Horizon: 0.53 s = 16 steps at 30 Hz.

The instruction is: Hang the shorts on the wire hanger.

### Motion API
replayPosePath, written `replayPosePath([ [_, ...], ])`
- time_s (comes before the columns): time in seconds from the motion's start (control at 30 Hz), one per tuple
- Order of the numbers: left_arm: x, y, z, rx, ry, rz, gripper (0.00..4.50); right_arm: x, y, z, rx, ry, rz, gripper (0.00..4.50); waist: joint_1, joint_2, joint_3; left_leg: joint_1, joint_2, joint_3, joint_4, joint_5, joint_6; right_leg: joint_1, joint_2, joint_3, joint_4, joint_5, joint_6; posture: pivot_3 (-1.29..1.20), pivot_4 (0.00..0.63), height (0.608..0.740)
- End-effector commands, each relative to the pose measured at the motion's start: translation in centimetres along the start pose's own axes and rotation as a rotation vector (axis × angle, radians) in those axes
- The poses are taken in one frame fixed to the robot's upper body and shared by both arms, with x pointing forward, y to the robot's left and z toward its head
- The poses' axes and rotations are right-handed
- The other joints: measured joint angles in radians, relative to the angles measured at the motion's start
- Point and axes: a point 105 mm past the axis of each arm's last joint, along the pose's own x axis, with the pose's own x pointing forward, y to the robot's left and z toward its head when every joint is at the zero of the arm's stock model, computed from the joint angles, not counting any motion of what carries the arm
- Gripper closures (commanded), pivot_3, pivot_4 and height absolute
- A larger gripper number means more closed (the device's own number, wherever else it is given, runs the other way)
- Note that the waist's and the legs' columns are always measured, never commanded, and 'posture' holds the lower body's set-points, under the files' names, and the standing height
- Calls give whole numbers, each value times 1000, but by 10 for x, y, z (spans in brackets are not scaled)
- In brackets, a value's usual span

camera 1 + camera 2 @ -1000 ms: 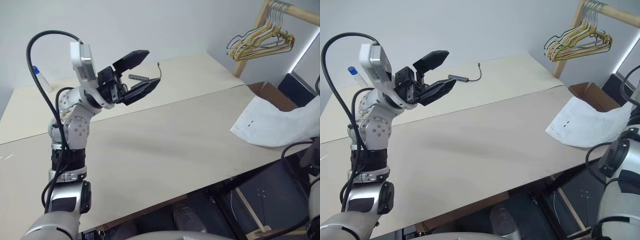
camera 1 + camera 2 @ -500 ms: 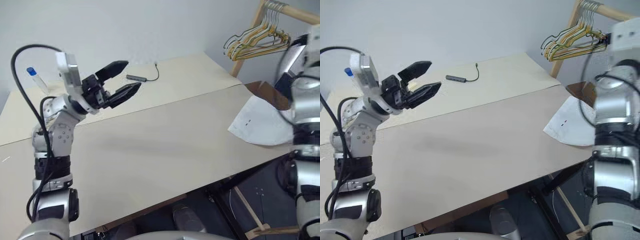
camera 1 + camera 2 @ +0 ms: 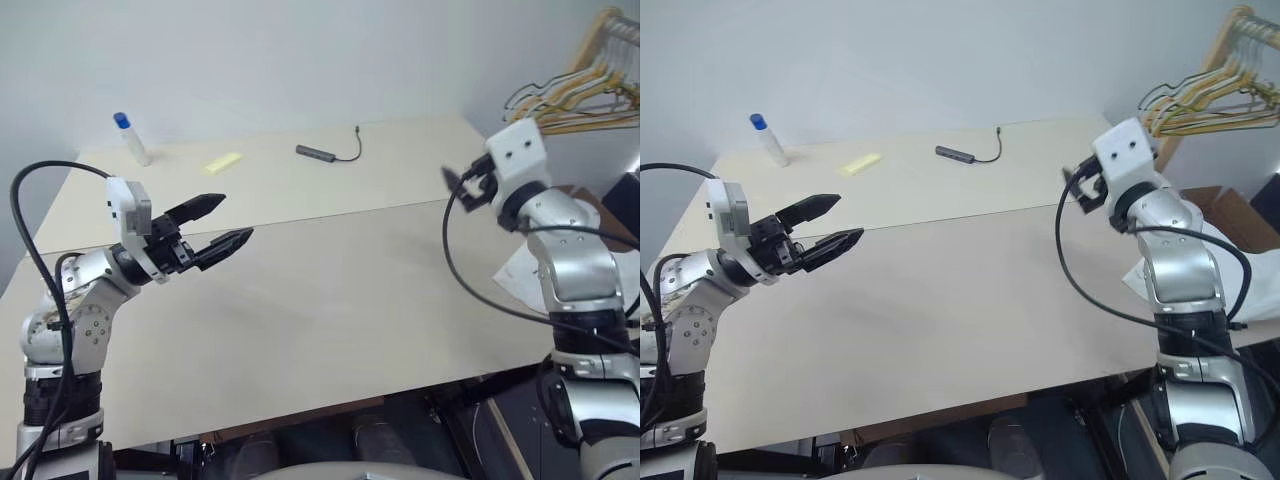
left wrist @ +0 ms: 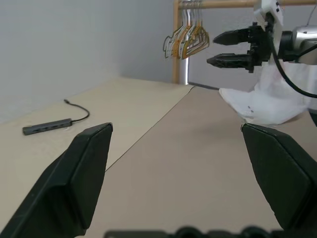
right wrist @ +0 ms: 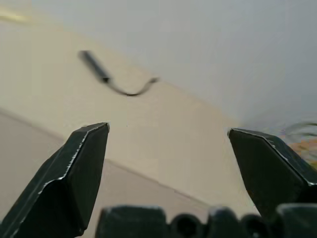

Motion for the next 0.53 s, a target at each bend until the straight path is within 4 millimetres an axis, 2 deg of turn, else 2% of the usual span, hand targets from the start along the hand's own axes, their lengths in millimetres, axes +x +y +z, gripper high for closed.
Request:
replayPosePath([
  [0.03, -2, -5, 7, 64, 8, 2, 0, -10, 13, 7, -110, -25, 114, 38, 22, -1, 0, 0, 0, 3, 0, 0, 0, 0, 0, 0, 0, 0, 0, 45, 0, 740],
  [0.23, -5, -11, 3, 59, 14, -22, 0, -13, 44, -12, -213, 26, 248, 38, 53, -4, 0, 1, 1, 6, 0, 0, 0, -1, 2, 0, 0, 1, -2, 59, 0, 740],
  [0.53, -4, -12, -4, 70, 36, -18, 0, -12, 50, -16, -268, 25, 254, 38, 73, -7, 0, 0, 1, 7, 0, 0, 0, -1, 2, 0, 0, 1, -2, 60, 0, 740],
])
